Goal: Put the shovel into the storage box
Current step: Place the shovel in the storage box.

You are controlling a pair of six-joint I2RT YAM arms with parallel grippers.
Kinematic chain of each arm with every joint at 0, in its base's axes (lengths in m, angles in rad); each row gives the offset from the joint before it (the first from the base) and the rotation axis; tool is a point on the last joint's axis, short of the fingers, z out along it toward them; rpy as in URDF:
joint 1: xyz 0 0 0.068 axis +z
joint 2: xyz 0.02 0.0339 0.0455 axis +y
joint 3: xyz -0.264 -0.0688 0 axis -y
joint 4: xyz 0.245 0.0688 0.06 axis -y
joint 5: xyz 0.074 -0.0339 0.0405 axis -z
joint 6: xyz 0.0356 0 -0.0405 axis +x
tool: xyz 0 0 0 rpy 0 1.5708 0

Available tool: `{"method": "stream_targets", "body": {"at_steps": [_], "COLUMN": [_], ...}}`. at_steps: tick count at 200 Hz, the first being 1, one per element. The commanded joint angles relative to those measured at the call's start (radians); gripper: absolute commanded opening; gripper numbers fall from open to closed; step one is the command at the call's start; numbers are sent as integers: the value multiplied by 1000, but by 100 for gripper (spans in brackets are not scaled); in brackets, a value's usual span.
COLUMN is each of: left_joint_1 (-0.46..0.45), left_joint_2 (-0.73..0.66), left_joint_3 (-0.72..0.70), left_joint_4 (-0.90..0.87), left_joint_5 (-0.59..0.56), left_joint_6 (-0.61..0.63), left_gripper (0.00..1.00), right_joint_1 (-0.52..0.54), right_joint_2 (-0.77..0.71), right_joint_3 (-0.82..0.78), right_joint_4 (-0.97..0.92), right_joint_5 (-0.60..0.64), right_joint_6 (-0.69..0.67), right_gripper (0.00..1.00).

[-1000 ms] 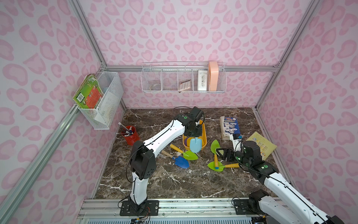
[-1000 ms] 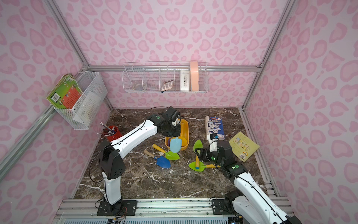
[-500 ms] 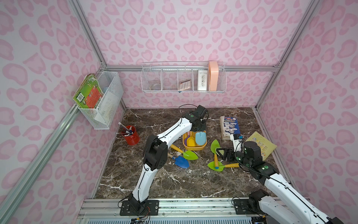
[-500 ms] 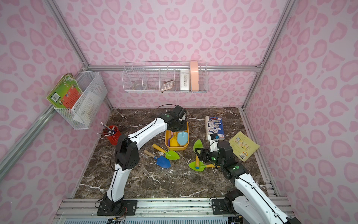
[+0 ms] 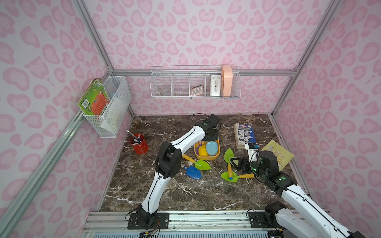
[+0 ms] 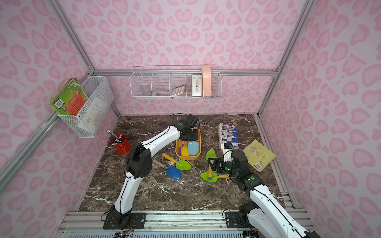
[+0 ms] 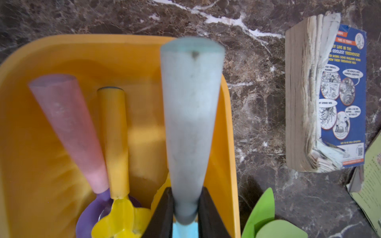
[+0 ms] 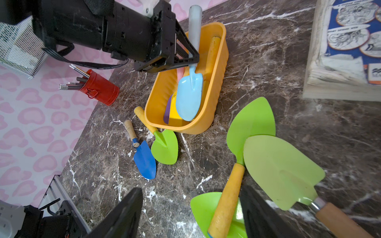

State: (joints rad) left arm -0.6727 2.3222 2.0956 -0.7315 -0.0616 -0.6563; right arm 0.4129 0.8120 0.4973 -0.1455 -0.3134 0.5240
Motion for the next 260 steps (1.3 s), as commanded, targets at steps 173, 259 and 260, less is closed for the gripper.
{"method": "stream_targets", "body": {"at_steps": [173, 259, 260], "left_joint_1": [-10, -40, -40], "left_joint_2": [-31, -217, -221], "left_joint_3": [9, -112, -117], "left_joint_4": [-21, -9, -6], "left_joint_5": [22, 83, 84], "left_joint_6": [23, 79, 79], "left_gripper": [39, 42, 42], "right_joint_1": [0, 2, 2], "right_joint_2": [4, 26, 26], "right_joint_3": [-5, 19, 19], "right_joint_4": [29, 35, 35], "right_joint_5": [7, 6, 6], "right_joint_6": [14, 2, 2], "right_gripper": [77, 77, 77]}}
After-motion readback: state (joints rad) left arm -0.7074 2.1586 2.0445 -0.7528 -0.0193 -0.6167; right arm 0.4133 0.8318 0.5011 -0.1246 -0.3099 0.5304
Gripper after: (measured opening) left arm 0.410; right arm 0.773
